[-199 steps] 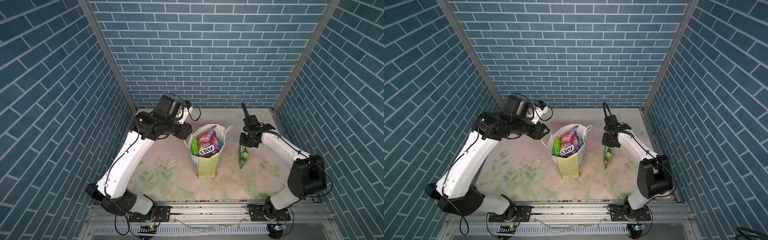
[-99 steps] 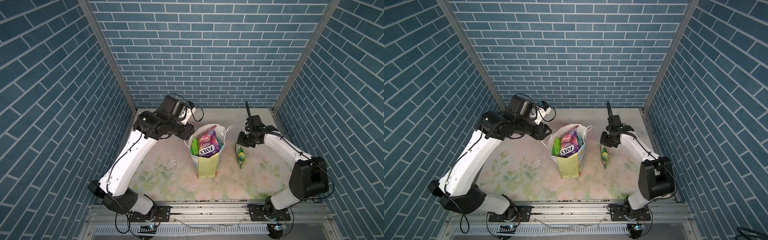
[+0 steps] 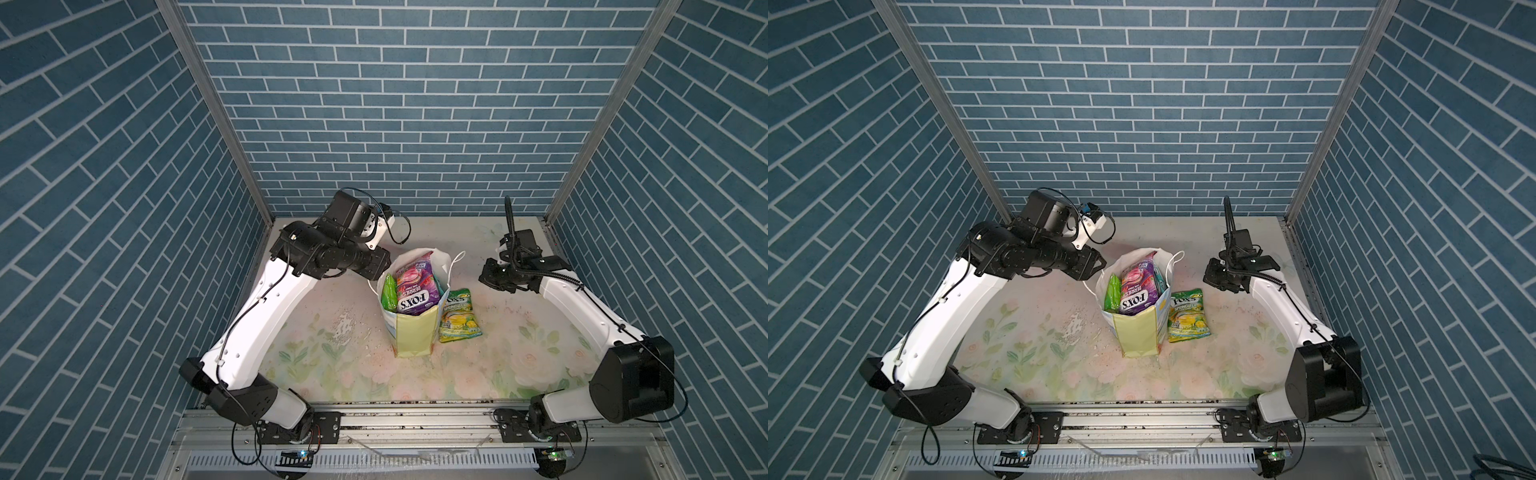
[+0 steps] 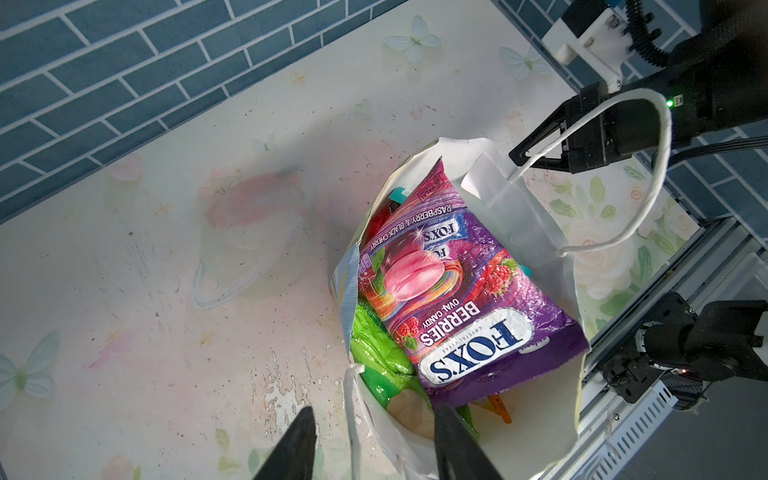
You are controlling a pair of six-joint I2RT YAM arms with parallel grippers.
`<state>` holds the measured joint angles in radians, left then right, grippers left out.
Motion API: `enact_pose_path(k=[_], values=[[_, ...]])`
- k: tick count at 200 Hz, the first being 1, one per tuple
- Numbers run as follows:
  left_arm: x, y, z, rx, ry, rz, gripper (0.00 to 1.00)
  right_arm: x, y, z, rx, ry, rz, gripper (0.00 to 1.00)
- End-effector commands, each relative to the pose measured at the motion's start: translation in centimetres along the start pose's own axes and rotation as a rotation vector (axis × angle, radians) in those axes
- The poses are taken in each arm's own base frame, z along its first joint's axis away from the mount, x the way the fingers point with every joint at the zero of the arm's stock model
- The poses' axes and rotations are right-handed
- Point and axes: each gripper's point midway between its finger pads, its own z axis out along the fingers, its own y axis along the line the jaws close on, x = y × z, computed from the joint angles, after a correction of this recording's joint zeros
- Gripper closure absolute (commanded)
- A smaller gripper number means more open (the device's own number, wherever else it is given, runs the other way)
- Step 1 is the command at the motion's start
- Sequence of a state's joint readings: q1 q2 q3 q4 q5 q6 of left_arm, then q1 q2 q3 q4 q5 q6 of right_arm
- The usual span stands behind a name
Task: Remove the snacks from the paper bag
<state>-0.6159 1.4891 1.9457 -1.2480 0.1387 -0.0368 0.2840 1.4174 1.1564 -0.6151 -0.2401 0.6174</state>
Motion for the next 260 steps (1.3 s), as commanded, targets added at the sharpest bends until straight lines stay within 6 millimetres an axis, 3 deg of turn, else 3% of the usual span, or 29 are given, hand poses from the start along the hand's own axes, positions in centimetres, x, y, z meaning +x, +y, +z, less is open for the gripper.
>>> enact_pose_path(k=[1,54,92,113,126,136,163,215,234,255,260], values=[[-0.1,-0.7,-0.3,0.012,0.008,0.017,0.52,0.5,-0.1,-0.8,-0.018,-0.017,0.037,0.97],[-1.0,-4.4,0.8,0.05,0.041,0.111,0.47,1.0,-1.6,-3.4,0.046,-0.088,0.067,0.85],[-0.7,-4.7,2.9,-0.006,0.119,0.141,0.45,1.2,-1.0,-4.9,0.033,-0.085,0.067,0.81],[-1.0,-4.8,3.1,-0.008,0.114,0.135,0.45,0.6,1.7,-5.6,-0.123,-0.114,0.042,0.82],[-1.5,-4.8,2.7,-0.009,0.086,0.134,0.45,-0.4,4.7,-6.5,-0.289,-0.148,0.01,0.69],[-1.8,-4.6,2.2,-0.016,0.061,0.136,0.45,-1.3,6.3,-7.3,-0.369,-0.184,-0.004,0.67],[-2.3,-4.5,1.2,-0.022,0.025,0.146,0.44,-2.6,7.7,-8.4,-0.407,-0.206,-0.024,0.67],[-3.0,-5.4,-0.1,0.026,-0.007,0.156,0.41,-2.5,6.5,-6.7,-0.323,-0.147,0.015,0.62],[-2.7,-5.5,0.4,0.034,0.026,0.154,0.4,-2.3,5.7,-5.6,-0.276,-0.111,0.03,0.61],[-1.8,-5.5,1.1,0.031,0.079,0.156,0.4,-2.6,4.6,-5.6,-0.203,-0.12,0.041,0.59],[-1.7,-5.5,1.2,0.029,0.086,0.154,0.4,-2.7,4.4,-5.8,-0.186,-0.125,0.043,0.53]])
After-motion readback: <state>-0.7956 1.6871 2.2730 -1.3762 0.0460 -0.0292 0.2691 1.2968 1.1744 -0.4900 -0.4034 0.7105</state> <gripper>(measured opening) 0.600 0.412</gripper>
